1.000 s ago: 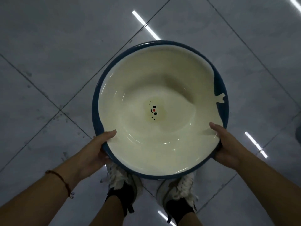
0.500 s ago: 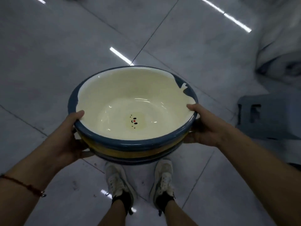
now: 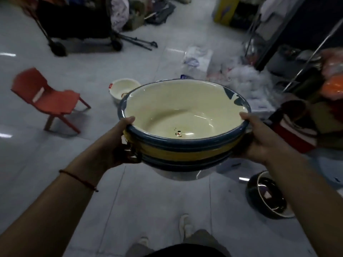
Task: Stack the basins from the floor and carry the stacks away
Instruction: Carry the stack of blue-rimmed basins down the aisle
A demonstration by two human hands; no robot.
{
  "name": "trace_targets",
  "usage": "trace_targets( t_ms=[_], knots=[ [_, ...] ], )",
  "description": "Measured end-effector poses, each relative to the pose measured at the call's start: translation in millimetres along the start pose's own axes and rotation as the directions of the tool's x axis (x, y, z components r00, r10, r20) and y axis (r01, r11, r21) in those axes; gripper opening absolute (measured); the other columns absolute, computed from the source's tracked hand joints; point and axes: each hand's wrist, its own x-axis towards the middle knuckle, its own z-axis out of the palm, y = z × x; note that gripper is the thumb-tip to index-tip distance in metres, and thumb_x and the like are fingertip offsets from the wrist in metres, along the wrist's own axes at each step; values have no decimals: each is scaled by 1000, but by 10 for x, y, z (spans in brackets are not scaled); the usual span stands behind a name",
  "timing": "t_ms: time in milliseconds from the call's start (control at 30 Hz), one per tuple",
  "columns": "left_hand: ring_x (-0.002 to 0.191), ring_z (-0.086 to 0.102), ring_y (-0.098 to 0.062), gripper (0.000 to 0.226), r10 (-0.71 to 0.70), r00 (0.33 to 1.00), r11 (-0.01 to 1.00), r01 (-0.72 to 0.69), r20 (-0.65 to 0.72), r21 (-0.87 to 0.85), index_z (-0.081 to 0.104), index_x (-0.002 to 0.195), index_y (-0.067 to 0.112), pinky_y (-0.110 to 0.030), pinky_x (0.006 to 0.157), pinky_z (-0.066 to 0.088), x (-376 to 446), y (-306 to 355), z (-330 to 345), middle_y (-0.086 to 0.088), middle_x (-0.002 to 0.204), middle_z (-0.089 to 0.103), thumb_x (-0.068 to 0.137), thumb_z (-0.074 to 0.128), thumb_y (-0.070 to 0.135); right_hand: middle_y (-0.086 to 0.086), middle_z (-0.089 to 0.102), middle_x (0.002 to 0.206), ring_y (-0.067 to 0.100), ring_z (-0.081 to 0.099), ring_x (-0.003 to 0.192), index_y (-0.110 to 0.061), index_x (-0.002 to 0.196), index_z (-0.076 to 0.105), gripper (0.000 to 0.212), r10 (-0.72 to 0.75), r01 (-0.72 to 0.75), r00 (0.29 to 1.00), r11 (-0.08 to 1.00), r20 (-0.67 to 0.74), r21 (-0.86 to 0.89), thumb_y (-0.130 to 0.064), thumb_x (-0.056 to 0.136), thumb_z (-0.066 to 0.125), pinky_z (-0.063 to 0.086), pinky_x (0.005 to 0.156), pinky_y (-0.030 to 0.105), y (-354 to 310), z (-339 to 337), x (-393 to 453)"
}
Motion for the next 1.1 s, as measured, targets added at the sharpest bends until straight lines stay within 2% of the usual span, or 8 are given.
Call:
trace_targets(
  t_ms=[133,400,600,700,833,933,1000,1100],
  knots=[
    [104,64,-48,86,23,981,990,-50,194,135,45,139,24,-58,76,56,-328,395,616,-28,127,56,67,81,54,21,71,112,42,65,105,-15,128,56,49,-193,199,979,975,-71,100,-43,88,60,54,73,61,-25,-441,-933],
    [103,64,-42,64,-117,877,895,-111,467,433,55,121,12,-58,82,55,-1049,266,2167,-22,118,60,74,74,51,21,69,117,41,65,109,-10,130,57,63,-338,463,856,837,-390,292,-49,81,64,51,89,57,729,-1437,-2699],
    [84,59,-37,55,-232,756,769,-243,612,591,55,111,14,-51,65,57,-1853,-426,3227,-19,98,55,73,72,49,24,67,118,43,66,106,-9,130,56,67,-298,642,713,641,-634,420,-44,75,70,55,79,58,1710,-1980,-3819],
    [73,55,-33,49,-321,686,693,-300,653,656,54,105,13,-48,72,53,-2249,-980,3583,-13,81,53,75,69,50,25,66,119,45,63,108,-10,130,55,65,-225,710,638,541,-736,451,-40,76,74,53,82,62,2277,-2259,-4298],
    [63,54,-28,40,-435,571,635,-353,696,687,55,92,13,-46,65,53,-2713,-1861,3929,-9,66,52,77,66,48,22,66,121,44,63,109,-13,131,54,68,-140,762,548,490,-824,424,-38,73,77,50,88,65,3025,-2590,-4942],
    [70,56,-31,39,-505,508,589,-388,698,709,66,85,9,-48,77,51,-3101,-2577,4092,-11,64,57,80,65,47,19,65,117,40,62,109,-9,120,58,54,-51,809,442,455,-896,373,-34,76,75,52,87,61,3590,-2752,-5458],
    [81,61,-36,47,-569,452,557,-402,686,727,70,96,7,-52,83,52,-3329,-3001,4190,-17,79,66,74,71,48,17,65,96,36,61,101,-11,100,62,31,9,828,381,443,-925,345,-32,80,74,52,88,58,3937,-2822,-5796],
    [93,62,-45,75,-629,400,541,-390,666,745,59,128,19,-55,77,54,-3684,-3510,4351,-26,123,57,62,79,50,19,64,117,40,60,110,-15,121,57,49,73,841,339,423,-938,336,-33,78,75,53,86,59,4371,-2918,-6259]
  ],
)
